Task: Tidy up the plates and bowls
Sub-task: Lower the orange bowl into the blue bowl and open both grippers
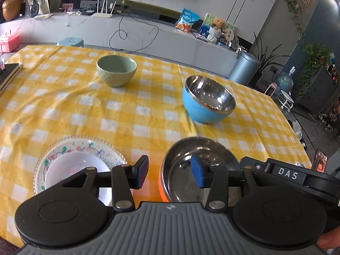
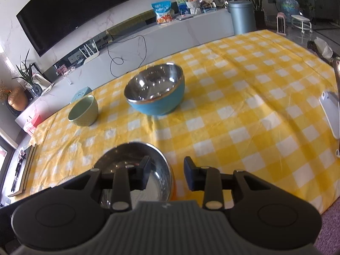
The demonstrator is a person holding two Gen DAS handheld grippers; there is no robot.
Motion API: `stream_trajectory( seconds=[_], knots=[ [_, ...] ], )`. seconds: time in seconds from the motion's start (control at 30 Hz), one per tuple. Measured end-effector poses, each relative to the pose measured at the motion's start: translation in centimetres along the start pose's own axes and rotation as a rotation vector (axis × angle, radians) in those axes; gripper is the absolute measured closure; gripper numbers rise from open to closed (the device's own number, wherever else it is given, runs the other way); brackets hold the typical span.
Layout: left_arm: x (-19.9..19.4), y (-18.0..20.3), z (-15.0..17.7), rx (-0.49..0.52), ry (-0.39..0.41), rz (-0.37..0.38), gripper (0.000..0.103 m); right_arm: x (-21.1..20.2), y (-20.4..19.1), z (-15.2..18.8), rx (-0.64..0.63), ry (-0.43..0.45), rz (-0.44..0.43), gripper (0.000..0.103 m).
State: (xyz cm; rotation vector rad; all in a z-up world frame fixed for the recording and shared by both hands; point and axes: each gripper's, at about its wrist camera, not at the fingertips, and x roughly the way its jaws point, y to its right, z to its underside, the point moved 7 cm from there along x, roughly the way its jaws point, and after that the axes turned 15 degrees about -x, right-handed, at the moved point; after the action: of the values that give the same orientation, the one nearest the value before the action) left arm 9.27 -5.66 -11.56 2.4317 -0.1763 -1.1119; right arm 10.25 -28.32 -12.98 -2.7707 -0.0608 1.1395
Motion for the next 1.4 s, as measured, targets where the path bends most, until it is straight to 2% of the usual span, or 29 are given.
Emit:
stream_trajectory(
  seconds=[0.33, 0.5, 0.6, 0.93, 1.13, 1.4],
  knots=[
    [1.0, 2.1, -3.7, 0.059, 0.025, 0.011, 0.052, 0.8, 0.4, -3.0, -0.031, 0.045, 0.011, 0.067],
    [2.2, 3.7, -4.9, 0.083, 0.014, 0.027, 0.052, 1.8, 0.5, -4.6, -0.042, 0.056, 0.004, 0.062],
    [3.2, 4.6, -5.3, 0.094, 0.002, 0.046, 0.052, 2.7, 0.7, -5.4, -0.043, 0.054, 0.000, 0.061],
    [7.9, 6.4, -8.3, 0.116, -0.019, 0.043, 0.052, 5.8, 2.4, -8.7, -0.031, 0.058, 0.027, 0.060],
    [11.0, 7.0, -9.1, 0.152, -0.052, 0.020, 0.052, 8.5, 3.2, -10.4, -0.049, 0.034, 0.071, 0.061],
    [15.0, 7.1, -9.6, 0.168, -0.112, -0.013, 0.052, 12.2, 4.2, -10.8, -0.030, -0.030, 0.105, 0.061]
  ],
)
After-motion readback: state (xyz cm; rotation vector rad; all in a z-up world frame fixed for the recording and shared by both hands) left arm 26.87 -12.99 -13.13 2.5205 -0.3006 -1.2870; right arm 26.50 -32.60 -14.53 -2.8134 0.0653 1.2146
